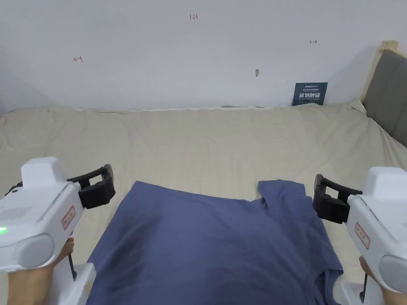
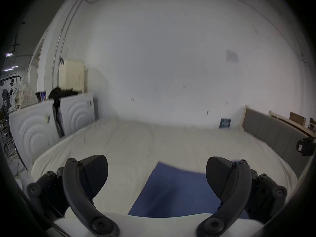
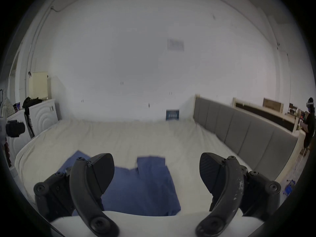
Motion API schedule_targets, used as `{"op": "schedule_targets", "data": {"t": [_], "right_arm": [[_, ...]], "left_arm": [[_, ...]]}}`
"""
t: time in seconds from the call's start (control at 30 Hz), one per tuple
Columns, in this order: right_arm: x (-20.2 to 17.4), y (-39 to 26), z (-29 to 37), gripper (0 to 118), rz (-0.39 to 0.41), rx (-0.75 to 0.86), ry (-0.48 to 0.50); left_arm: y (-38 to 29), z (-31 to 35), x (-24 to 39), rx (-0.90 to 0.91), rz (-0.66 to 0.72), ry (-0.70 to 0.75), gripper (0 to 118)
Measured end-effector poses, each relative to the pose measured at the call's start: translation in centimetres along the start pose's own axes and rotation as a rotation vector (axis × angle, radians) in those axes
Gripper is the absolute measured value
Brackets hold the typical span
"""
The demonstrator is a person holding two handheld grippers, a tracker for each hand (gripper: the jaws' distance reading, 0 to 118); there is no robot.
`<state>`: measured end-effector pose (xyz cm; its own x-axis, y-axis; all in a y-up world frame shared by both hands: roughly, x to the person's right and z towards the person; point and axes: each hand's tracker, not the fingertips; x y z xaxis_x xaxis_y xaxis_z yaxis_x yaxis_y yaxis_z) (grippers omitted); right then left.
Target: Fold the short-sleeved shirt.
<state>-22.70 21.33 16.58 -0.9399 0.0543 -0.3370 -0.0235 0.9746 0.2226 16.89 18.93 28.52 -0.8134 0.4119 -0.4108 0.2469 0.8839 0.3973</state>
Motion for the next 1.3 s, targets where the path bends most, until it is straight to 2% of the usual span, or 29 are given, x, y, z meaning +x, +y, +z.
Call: {"op": "schedule_targets", "data": {"t": [0.07, 0.13, 0.17, 0.23, 0.27, 0.3, 0.6, 0.93, 1.07, 1.1, 1.13, 1.17, 1.2, 1.23, 1.27, 1.3], "right_arm": [[-0.6, 0.5, 0.4, 104, 0.017, 0.055, -0.013], [-1.1, 0.7, 0.7, 98, 0.036, 0.082, -0.028], [-1.4, 0.7, 0.7, 90, 0.044, 0.092, -0.036], [-1.6, 0.7, 0.7, 55, 0.05, 0.098, -0.033], [-1.7, 0.8, 0.7, 31, 0.053, 0.103, -0.028], [-1.9, 0.7, 0.6, 2, 0.053, 0.112, -0.028], [-2.0, 1.2, -1.5, 1, 0.042, 0.131, -0.032], [-1.8, 1.4, -8.4, 1, 0.051, 0.093, -0.035], [-1.8, 0.8, -12.1, 1, 0.056, 0.059, -0.045], [-1.8, 0.5, -13.1, 1, 0.059, 0.046, -0.049], [-1.7, 0.2, -13.9, 1, 0.062, 0.036, -0.051], [-1.7, -0.1, -14.8, 1, 0.065, 0.025, -0.055], [-1.7, -0.5, -15.8, 1, 0.067, 0.011, -0.059], [-1.7, -0.8, -16.4, 1, 0.072, -0.001, -0.062], [-1.6, -1.3, -17.1, 1, 0.079, -0.013, -0.069], [-1.6, -1.7, -17.8, 1, 0.085, -0.026, -0.075]], "left_arm": [[0.1, -0.4, 1.2, 0.074, -0.006, -0.02, 112], [-0.3, -0.8, 2.1, 0.116, -0.03, -0.031, 92], [-0.7, -1.3, 2.6, 0.121, -0.043, -0.031, 78], [-1.1, -1.8, 2.9, 0.131, -0.063, -0.048, 28], [-0.5, -2.1, 2.4, 0.183, -0.438, -0.037, 5], [-0.8, -2.4, 2.7, 0.178, -0.444, -0.052, 0], [-1.0, -6.6, 2.2, 0.078, -0.477, -0.06, 0], [1.2, -19.4, -5.5, -0.294, -0.544, -0.099, 0], [1.1, -25.8, -9.9, -0.438, -0.553, -0.068, 1], [0.8, -27.3, -11.1, -0.463, -0.55, -0.061, 9], [0.7, -28.6, -12.1, -0.486, -0.558, -0.049, 25], [0.5, -30.2, -13.4, -0.529, -0.559, -0.041, 51], [0.3, -31.7, -14.7, -0.564, -0.55, -0.025, 85], [-0.2, -32.7, -15.6, -0.591, -0.544, -0.012, 100], [-0.7, -33.6, -16.7, -0.605, -0.551, 0.005, 104], [-1.1, -34.5, -17.7, -0.573, -0.561, 0.025, 102]]}}
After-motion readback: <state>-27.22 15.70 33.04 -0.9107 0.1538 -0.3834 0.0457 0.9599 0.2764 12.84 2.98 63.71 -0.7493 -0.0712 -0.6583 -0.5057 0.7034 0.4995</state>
